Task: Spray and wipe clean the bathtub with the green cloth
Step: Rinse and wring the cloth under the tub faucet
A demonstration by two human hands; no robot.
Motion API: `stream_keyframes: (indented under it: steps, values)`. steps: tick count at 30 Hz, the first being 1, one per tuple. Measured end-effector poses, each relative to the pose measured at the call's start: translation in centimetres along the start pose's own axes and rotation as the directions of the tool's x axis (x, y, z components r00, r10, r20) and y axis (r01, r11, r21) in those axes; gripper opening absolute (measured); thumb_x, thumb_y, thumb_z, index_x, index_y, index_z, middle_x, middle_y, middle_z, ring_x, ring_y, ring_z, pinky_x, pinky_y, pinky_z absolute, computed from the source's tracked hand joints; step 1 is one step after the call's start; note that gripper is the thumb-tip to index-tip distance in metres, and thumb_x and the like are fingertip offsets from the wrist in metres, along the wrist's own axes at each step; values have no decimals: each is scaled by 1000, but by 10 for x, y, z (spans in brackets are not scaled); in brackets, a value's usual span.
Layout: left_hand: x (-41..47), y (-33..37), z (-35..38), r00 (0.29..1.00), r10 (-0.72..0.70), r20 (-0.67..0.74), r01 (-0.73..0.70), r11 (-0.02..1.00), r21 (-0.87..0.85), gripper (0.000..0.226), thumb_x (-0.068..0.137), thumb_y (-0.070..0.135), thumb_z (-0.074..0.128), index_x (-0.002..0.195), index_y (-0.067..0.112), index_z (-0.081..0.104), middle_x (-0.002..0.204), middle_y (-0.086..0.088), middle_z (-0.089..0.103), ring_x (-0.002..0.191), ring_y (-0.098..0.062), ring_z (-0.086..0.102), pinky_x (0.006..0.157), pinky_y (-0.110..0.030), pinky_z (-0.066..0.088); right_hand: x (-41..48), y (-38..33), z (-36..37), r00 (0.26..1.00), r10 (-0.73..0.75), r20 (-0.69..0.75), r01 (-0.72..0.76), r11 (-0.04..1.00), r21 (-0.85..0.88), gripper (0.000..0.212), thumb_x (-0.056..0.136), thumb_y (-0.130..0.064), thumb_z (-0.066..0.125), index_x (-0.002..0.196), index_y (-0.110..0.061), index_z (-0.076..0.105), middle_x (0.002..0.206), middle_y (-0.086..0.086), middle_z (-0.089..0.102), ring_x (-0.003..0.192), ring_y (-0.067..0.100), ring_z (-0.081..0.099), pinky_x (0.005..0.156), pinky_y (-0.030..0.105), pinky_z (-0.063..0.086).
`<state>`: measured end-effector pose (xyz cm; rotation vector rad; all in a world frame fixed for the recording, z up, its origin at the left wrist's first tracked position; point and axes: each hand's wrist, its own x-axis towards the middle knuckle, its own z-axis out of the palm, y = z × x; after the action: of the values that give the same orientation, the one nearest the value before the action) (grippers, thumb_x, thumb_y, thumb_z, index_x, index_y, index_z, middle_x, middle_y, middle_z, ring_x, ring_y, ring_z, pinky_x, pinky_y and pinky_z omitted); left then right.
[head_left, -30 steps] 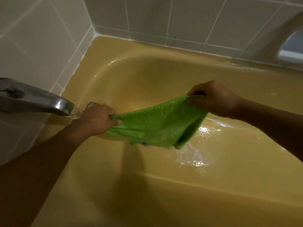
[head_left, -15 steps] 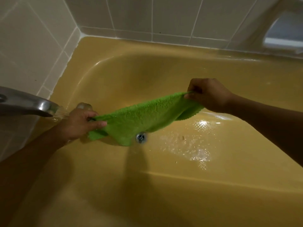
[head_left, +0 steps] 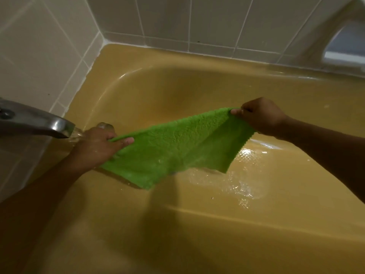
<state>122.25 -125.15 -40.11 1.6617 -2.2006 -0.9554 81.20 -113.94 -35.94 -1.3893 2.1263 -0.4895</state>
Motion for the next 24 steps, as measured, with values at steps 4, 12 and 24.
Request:
stream_keyframes:
  steps: [4, 12, 24]
  values:
    - [-5, -5, -8, 995, -102, 11, 102, 983, -150, 68, 67, 68, 78, 71, 2, 65, 65, -9, 58, 62, -25, 58, 66, -39, 48, -1, 2, 4, 1000, 14, 16, -14, 999, 32, 55, 97, -38, 68, 72, 8, 53, 61, 6, 39, 53, 18, 38, 52, 28, 29]
    - [-25, 3, -6, 981, -195, -3, 174, 880, -441, 46, 103, 47, 56, 126, 9, 68, 110, -11, 72, 101, -32, 71, 83, -42, 57, -4, -24, 28, 970, 2, 241, -90, 931, 353, 20, 105, -15, 54, 99, -1, 66, 87, 15, 58, 74, 28, 55, 54, 35, 49]
    - [-64, 13, 15, 761, -642, -99, 340, 523, -782, 19, 107, 14, 49, 104, 11, 67, 92, -6, 66, 81, -19, 64, 57, -29, 48, -6, -175, 180, 901, -139, 410, -79, 879, 471, 17, 100, -7, 59, 93, -7, 74, 79, 4, 69, 64, 15, 64, 54, 25, 52]
